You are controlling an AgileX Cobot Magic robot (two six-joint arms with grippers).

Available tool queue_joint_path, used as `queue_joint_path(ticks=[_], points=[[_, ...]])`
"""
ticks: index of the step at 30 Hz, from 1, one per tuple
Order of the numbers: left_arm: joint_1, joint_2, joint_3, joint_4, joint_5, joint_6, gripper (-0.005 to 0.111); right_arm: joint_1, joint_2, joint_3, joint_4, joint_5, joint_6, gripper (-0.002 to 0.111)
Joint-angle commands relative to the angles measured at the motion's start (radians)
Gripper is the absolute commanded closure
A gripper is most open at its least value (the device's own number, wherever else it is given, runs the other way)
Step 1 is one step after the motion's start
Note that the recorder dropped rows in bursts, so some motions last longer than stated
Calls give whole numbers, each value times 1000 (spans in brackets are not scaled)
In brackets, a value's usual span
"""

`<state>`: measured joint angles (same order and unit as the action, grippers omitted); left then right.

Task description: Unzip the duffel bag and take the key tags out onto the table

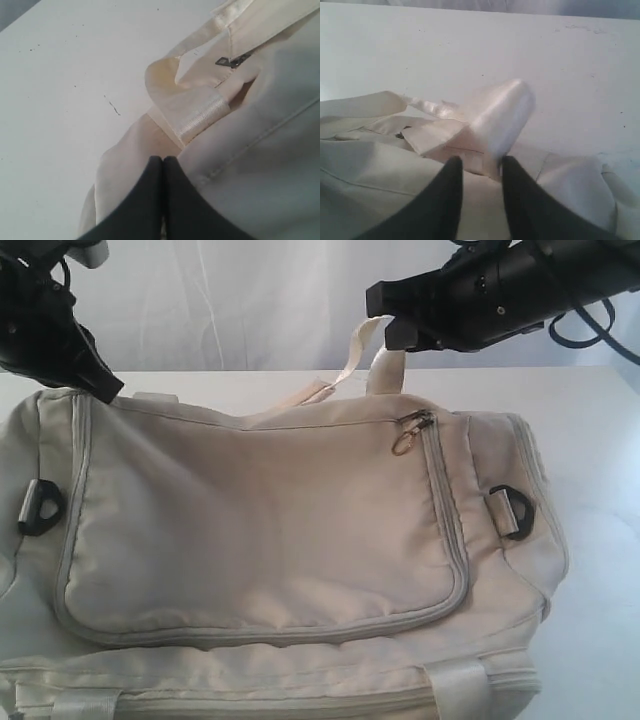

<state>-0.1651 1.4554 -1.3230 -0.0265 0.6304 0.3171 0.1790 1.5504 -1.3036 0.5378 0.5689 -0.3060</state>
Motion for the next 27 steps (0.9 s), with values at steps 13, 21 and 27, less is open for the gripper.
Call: queue_joint_path(ticks=[13,21,27], points=[[3,-42,-16,-16,11,-7,29,-1,-124,0,-272,124,34,43],[-127,-66,-15,-575,93,437,48,-3,-138,2,-538,290,241,43],[-294,-2,55,-705,-41,661,42,-64,-131,2,-531,360,241,46]])
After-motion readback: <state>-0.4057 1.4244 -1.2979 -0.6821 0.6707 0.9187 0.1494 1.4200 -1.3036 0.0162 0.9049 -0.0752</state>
